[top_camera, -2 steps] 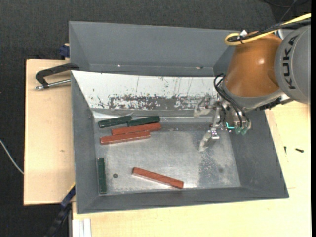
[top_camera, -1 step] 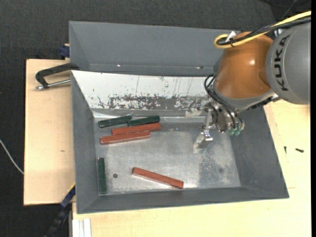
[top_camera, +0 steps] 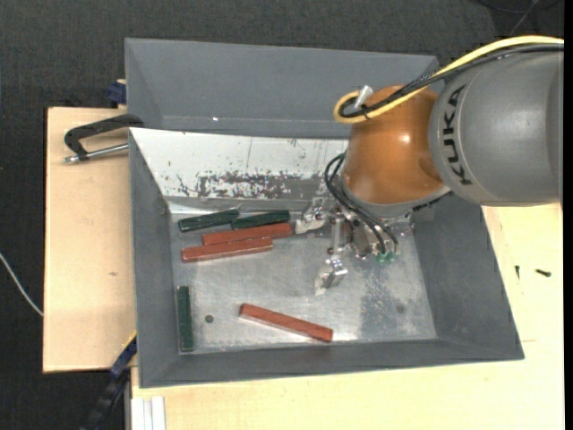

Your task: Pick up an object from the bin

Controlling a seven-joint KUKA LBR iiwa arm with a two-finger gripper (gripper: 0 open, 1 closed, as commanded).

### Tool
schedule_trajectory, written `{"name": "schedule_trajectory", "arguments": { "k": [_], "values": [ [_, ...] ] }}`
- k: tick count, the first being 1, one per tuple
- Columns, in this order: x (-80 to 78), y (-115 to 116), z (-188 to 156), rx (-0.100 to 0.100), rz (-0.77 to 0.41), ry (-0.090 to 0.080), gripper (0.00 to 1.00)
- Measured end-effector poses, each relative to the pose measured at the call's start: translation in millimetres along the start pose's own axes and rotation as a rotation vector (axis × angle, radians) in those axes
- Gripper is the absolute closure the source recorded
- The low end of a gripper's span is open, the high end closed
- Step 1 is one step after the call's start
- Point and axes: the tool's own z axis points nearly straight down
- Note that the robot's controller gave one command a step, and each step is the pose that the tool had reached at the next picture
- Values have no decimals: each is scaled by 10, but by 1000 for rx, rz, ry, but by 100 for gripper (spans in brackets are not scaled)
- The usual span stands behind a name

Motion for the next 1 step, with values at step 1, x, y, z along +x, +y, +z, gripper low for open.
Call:
{"name": "schedule_trajectory", "arguments": {
  "k": [1],
  "values": [
    [374,361,-82,-2,44,14,0]
  ]
}}
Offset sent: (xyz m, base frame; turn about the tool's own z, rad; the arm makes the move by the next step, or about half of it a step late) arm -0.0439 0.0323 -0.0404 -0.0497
